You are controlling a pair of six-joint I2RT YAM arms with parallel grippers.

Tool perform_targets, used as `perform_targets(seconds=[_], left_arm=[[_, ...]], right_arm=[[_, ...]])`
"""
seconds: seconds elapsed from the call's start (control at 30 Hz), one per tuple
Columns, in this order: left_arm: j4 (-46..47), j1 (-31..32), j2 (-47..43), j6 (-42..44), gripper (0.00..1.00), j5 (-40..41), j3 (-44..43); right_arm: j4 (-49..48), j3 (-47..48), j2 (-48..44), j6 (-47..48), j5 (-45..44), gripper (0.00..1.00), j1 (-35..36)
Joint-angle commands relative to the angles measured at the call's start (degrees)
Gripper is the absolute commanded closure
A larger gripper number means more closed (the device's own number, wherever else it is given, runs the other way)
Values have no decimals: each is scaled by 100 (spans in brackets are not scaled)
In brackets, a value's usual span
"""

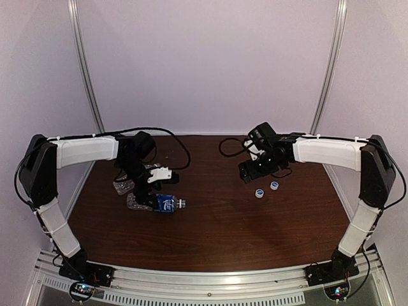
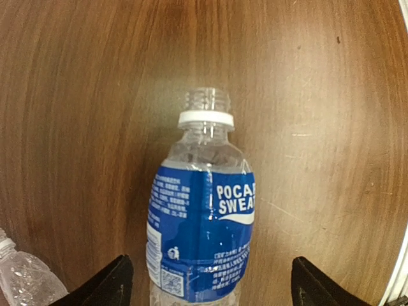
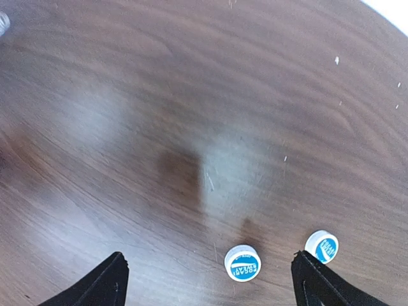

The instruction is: Unscrew the bottle caps

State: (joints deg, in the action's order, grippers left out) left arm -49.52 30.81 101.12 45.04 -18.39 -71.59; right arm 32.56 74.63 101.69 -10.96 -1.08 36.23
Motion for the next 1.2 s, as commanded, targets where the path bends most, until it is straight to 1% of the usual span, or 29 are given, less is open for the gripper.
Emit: perform_targets(seconds=[0.0, 0.07, 0.13, 0.17, 0.23, 0.3, 0.37, 0.43, 0.47, 0.5, 0.57, 0.6, 0.63, 0.73, 0.8, 0.9, 1.03, 1.1, 1.17], left_arm=[[-310, -14, -492, 154, 12, -518, -404], [-299, -40, -704, 32, 12, -569, -570], [-140, -212, -938, -265, 12, -758, -752], [-45, -381, -1031, -430, 12, -909, -853], [192, -807, -1194, -824, 11, -1156, -1035], [483, -1308, -1303, -1261, 10, -1204, -1108], [895, -1874, -1422, -1692, 10, -1181, -997], [1371, -2512, -1571, -2111, 9, -1231, -745], [1609, -2756, -1641, -2311, 9, -1268, -595], [1907, -2965, -1721, -2495, 9, -1301, -446], [2344, -3313, -1943, -2753, 8, -1229, -105], [2622, -3425, -2091, -2849, 6, -1049, 107], [2925, -3491, -2257, -2958, 3, -778, 397], [3937, -3533, -2774, -3111, 3, -39, 1366], [4516, -3534, -3042, -3312, 3, 275, 1993], [4893, -3534, -3108, -3668, 3, 483, 2598], [5629, -3530, -3169, -3753, 3, 468, 3251], [5811, -3532, -3175, -3771, 3, 424, 3403], [5836, -3529, -3147, -3824, 3, 401, 3415]], right_arm=[[-771, -114, -673, -245, 394, 10, -296], [-1135, -376, -1019, -422, 401, 9, -544], [-1574, -740, -1421, -624, 361, 9, -898], [-1847, -992, -1616, -735, 353, 9, -1107], [-2445, -1546, -2069, -991, 406, 7, -1766], [-3037, -2139, -2544, -1178, 409, 7, -2329], [-3661, -2734, -2990, -1224, 272, 4, -2802], [-4044, -3263, -3423, -1105, 141, 1, -3187], [-4163, -3482, -3625, -1012, -82, 1, -3355], [-4271, -3719, -3830, -922, -293, 0, -3488], [-4398, -4108, -4236, -674, -446, 0, -3792], [-4428, -4277, -4418, -547, -528, 0, -3869], [-4450, -4429, -4606, -531, -701, 0, -3914], [-4847, -4936, -5054, -670, -1063, 0, -3922], [-5060, -5331, -5327, -768, -1398, 0, -3922], [-5391, -5882, -5719, -1232, -2026, 0, -3921], [-5905, -6472, -6087, -1377, -2028, 0, -3915], [-5947, -6600, -6222, -1405, -2086, 0, -3917], [-5920, -6680, -6293, -1604, -2348, 0, -3915]])
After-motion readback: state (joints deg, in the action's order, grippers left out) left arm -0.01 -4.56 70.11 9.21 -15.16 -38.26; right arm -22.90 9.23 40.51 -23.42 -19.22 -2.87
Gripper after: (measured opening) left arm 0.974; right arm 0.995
